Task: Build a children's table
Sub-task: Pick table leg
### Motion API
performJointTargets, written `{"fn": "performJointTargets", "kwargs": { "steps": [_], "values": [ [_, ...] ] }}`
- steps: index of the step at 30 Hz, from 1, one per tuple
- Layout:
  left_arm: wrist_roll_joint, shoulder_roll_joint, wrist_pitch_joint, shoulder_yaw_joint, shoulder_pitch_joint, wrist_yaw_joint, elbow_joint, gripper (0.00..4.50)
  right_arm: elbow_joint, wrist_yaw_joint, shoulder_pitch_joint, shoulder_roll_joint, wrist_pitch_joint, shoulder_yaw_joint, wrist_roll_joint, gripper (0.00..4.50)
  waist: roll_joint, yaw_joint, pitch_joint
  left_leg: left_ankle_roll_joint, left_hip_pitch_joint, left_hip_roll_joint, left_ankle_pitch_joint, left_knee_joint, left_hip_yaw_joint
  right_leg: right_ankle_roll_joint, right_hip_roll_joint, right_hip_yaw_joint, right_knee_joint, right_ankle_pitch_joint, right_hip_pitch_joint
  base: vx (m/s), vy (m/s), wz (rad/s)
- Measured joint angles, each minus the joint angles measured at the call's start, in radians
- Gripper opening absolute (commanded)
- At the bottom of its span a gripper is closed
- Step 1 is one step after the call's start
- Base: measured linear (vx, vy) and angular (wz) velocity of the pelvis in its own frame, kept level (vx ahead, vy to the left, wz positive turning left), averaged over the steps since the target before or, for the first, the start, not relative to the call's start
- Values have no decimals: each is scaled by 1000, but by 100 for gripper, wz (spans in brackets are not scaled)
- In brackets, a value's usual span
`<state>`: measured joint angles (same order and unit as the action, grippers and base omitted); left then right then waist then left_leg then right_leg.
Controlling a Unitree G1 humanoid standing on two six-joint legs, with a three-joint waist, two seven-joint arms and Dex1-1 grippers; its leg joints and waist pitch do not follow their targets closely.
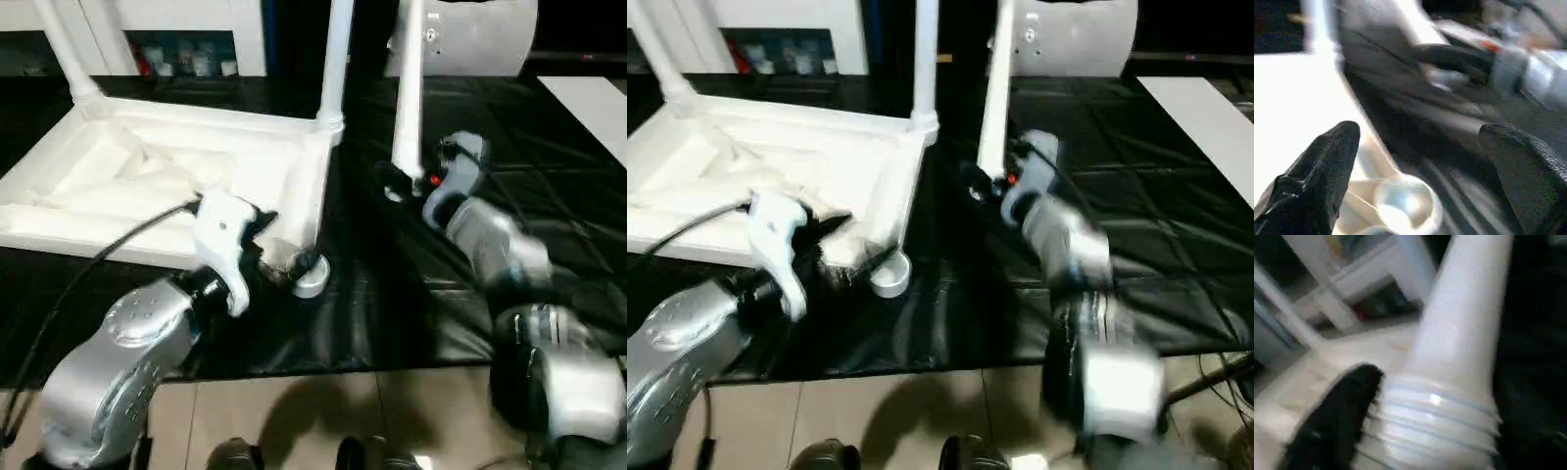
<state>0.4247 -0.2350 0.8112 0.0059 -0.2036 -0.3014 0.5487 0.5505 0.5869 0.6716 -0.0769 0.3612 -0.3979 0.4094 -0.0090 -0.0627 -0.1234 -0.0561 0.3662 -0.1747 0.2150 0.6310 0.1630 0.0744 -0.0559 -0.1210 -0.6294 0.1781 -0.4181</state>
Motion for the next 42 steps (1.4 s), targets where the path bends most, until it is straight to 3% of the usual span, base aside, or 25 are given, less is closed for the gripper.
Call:
{"fn": "performJointTargets", "kwargs": {
  "steps": [2, 6, 9, 13, 18, 20, 23, 25, 27, 30, 37, 40, 42],
  "values": [
    [0, 8, -12, 17, -11, 13, -21, 450, -98, 17, -55, 29, 45, -13, 80, 317, 3, 2, 2, 1, 1, 0, -1, 1, 1, -2, 0, 0, 1, -1, 0, 0, 0, 0],
    [33, 70, -21, 47, -48, 30, -36, 450, -370, 79, -168, 50, 153, -59, 324, 317, 10, -1, 10, 4, 1, 0, -3, 1, 1, -10, 0, 0, 12, -7, 1, 0, 0, 0],
    [61, 93, -24, 63, -80, 33, -43, 450, -486, 112, -209, 43, 211, -47, 406, 317, 12, 6, 15, 4, -3, 0, -3, -1, 2, -13, 0, 0, 18, -11, 9, 0, 0, 0],
    [94, 127, -29, 103, -114, 54, -74, 450, -624, 140, -303, 42, 294, 21, 444, 317, 11, 6, 16, 2, -13, 1, -3, -5, 2, -17, 0, -2, 26, -13, 18, 0, 0, 0],
    [129, 145, -32, 140, -162, 71, -100, 450, -702, 142, -363, 18, 341, 112, 444, 317, 9, 3, 18, 2, -10, 2, -6, -11, 1, -26, -1, -4, 41, -19, 19, 0, 0, 0],
    [158, 155, -32, 188, -180, 84, -122, 450, -715, 147, -380, -2, 344, 159, 426, 317, 7, 1, 19, 4, -8, 3, -5, -11, 1, -27, -1, -4, 43, -20, 19, 0, 0, 0],
    [224, 173, -28, 254, -205, 104, -140, 450, -720, 157, -403, -17, 341, 211, 380, 317, 2, -2, 23, 6, -5, 3, -4, -11, 1, -27, -2, -4, 45, -23, 18, 0, 0, 0],
    [326, 213, 18, 314, -228, 136, -157, 450, -728, 188, -413, -68, 304, 280, 305, 317, -1, -10, 24, 6, 1, 3, -4, -10, 1, -27, -2, -4, 46, -23, 17, 0, 0, 0],
    [415, 250, 65, 338, -240, 166, -176, 450, -741, 218, -430, -92, 270, 351, 242, 317, -4, -20, 26, 7, 2, 3, -3, -11, 1, -27, -2, -4, 46, -23, 17, 0, 0, 0],
    [477, 273, 133, 341, -240, 186, -213, 450, -741, 232, -436, -96, 237, 436, 191, 317, -4, -26, 26, 7, 1, 3, -4, -10, 1, -27, -2, -4, 46, -23, 16, 0, 0, 0],
    [489, 286, 170, 350, -239, 232, -275, 450, -742, 246, -436, -125, 166, 515, 104, 317, -4, -26, 26, 6, 1, 3, -3, -10, 0, -28, -2, -4, 47, -24, 17, 0, 0, 0],
    [558, 297, 173, 364, -245, 251, -284, 450, -741, 255, -436, -142, 134, 549, 63, 317, -4, -27, 27, 7, 1, 3, -3, -10, 0, -28, -2, -4, 47, -24, 17, 0, 0, 0],
    [586, 308, 173, 374, -257, 256, -283, 413, -732, 260, -437, -151, 117, 569, 46, 317, -4, -27, 27, 7, 1, 3, -3, -10, 0, -28, -2, -4, 47, -24, 17, 0, 0, 0]
  ]
}}
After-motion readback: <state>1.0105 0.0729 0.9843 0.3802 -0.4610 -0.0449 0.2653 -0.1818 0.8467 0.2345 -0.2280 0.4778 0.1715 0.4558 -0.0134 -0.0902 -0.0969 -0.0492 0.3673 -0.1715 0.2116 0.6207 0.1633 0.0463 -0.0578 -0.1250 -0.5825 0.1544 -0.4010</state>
